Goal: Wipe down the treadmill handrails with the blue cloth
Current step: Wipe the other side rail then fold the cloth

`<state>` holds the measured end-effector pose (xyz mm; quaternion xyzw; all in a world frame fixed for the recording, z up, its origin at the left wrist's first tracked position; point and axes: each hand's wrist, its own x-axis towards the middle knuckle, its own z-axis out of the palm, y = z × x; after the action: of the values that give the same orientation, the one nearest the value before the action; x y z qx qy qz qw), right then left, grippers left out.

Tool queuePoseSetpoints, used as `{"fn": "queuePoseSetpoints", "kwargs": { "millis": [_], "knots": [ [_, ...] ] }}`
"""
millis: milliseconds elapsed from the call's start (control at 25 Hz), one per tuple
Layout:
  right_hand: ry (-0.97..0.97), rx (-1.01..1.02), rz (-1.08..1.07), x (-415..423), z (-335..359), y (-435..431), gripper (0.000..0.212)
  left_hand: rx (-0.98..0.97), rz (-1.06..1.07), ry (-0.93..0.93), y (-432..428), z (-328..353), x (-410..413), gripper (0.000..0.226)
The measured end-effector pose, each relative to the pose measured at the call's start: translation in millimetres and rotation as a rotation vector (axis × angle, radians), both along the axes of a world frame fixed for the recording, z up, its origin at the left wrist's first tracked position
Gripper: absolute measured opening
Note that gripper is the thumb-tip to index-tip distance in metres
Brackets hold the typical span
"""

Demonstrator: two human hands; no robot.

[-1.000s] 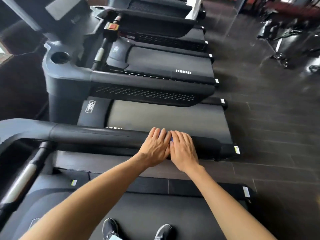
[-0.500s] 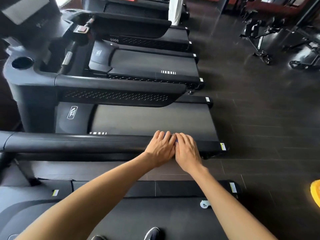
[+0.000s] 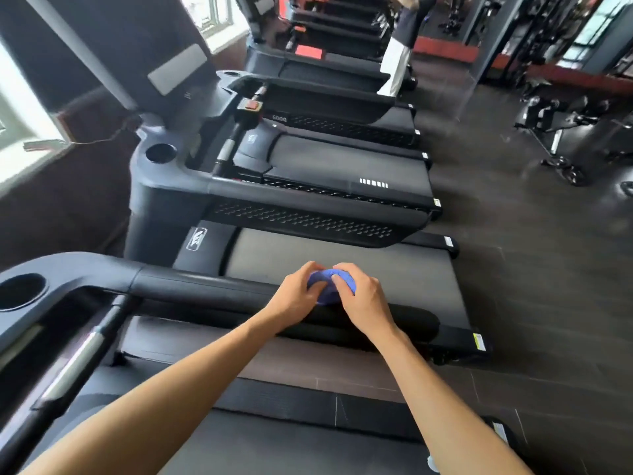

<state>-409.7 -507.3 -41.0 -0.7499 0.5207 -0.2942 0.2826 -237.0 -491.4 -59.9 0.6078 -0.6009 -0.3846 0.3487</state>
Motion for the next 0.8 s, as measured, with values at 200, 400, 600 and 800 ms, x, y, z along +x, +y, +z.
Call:
{"fn": "queuePoseSetpoints", "kwargs": {
  "millis": [200, 400, 600, 800],
  "knots": [
    [-0.117, 0.080, -0.022, 80, 13, 5, 0.016, 0.007, 0.194, 0.265, 37, 13, 91, 0.006],
    [-0.103, 0.139, 0.251, 182, 18, 28, 0.039, -0.021, 0.430, 0.421, 94, 10, 180, 0.016],
    [-0.063, 0.129, 0.603, 284, 9, 61, 0.043, -0.101, 0.758, 0.485, 166, 2, 252, 0.020],
    [-0.198, 0.219, 0.715, 360, 7, 77, 0.013, -0.169, 0.865, 0.428, 225, 4, 282, 0.033]
  ]
}}
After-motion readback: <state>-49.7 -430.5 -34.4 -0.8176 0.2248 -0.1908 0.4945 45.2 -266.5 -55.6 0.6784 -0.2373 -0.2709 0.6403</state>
